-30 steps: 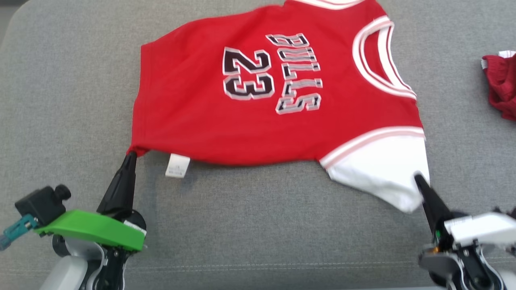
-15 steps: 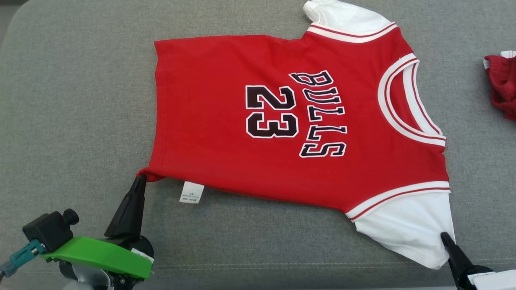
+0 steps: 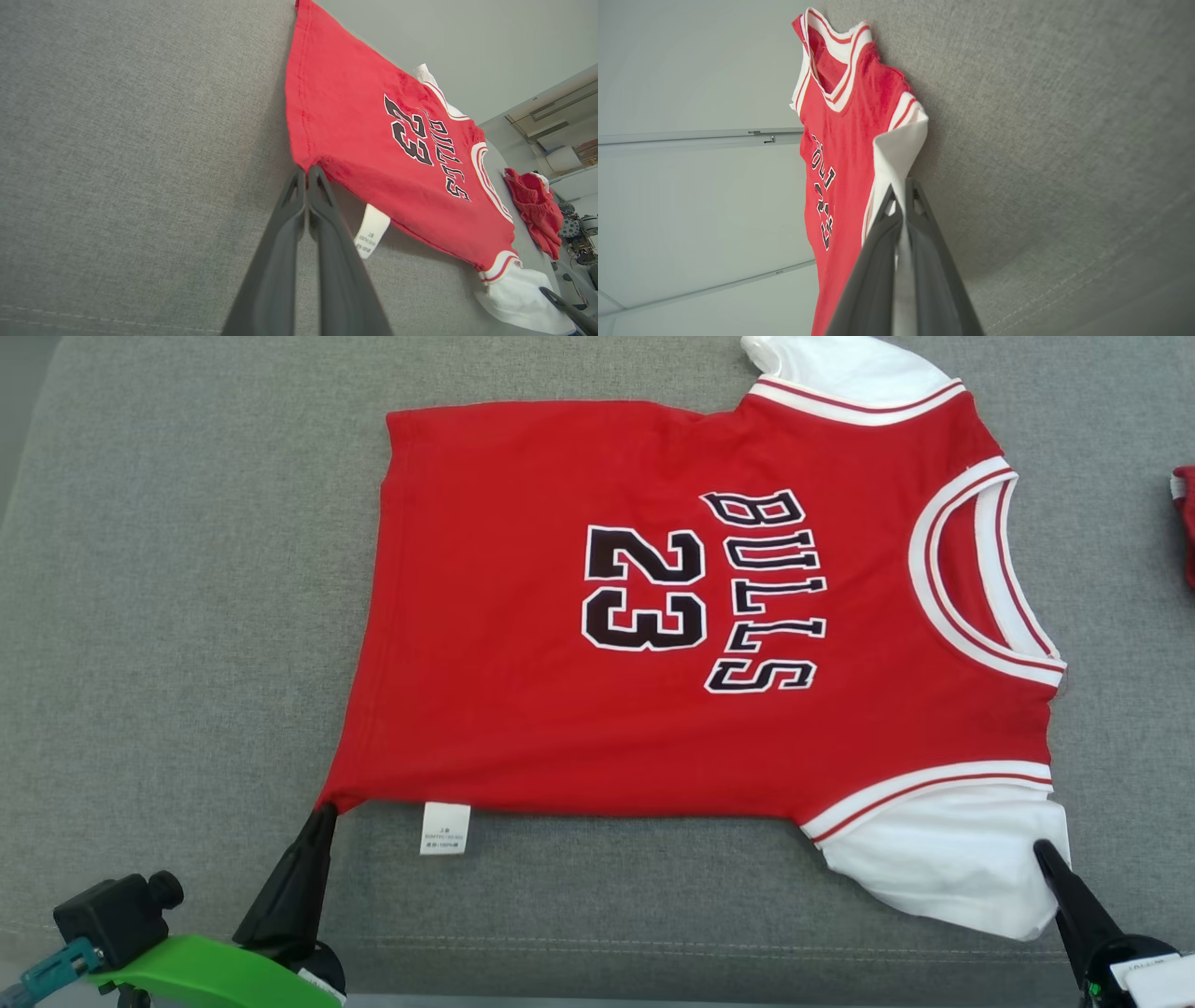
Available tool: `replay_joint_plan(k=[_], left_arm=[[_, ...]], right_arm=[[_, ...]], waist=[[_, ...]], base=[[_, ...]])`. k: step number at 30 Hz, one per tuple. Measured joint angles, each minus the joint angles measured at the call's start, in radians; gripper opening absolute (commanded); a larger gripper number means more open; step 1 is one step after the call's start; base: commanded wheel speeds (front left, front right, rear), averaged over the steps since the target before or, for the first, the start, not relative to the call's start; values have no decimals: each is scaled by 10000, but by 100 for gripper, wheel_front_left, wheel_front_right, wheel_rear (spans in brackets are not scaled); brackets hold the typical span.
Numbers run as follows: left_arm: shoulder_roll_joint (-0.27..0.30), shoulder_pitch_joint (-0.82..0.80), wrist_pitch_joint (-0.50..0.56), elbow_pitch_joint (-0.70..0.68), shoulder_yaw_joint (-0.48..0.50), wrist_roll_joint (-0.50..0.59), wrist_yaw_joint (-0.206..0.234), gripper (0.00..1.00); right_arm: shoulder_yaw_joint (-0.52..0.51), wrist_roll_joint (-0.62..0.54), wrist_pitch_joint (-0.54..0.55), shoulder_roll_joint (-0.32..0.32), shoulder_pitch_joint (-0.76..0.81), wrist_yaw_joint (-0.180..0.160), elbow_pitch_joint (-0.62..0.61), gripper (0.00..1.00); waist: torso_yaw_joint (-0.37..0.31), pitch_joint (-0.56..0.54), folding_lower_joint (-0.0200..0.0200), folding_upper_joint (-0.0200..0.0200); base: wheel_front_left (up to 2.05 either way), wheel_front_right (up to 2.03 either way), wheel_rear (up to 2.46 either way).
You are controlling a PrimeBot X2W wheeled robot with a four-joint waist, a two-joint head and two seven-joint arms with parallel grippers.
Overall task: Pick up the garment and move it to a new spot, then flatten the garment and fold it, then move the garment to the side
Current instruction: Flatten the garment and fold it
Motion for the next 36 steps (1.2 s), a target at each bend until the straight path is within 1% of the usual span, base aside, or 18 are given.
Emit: replay_joint_plan(k=[5,10,15,21,25,30,36], left_arm=[[31,363,0,-35,197,-38,54,0],[136,717,0,-65,226,-73,56,0],[153,743,0,-322,395,-125,75,0],[493,693,201,-823,508,-117,123,0],[709,564,454,-1231,522,-94,151,0],[951,-76,802,-1674,566,-52,153,0],[1231,-724,1022,-1896,1062,10,192,0]], right_arm=[[-77,0,50,-90,560,-6,19,0],[-73,6,224,-117,785,-10,-48,0],[-98,207,253,-86,753,-4,-709,0],[-186,293,343,-267,54,17,-1768,0],[-161,291,516,-462,-549,15,-2238,0],[-215,215,573,-702,-1081,0,-2309,0],[-376,-61,646,-917,-1988,-15,-1939,0]], waist=[[4,-27,0,0],[-36,-39,0,0],[-85,9,0,0],[-204,249,0,0],[-306,458,0,0],[-409,753,0,0],[-481,1088,0,0]], base=[[0,0,0],[0,0,0],[0,0,0],[0,0,0],[0,0,0],[0,0,0],[0,0,0]])
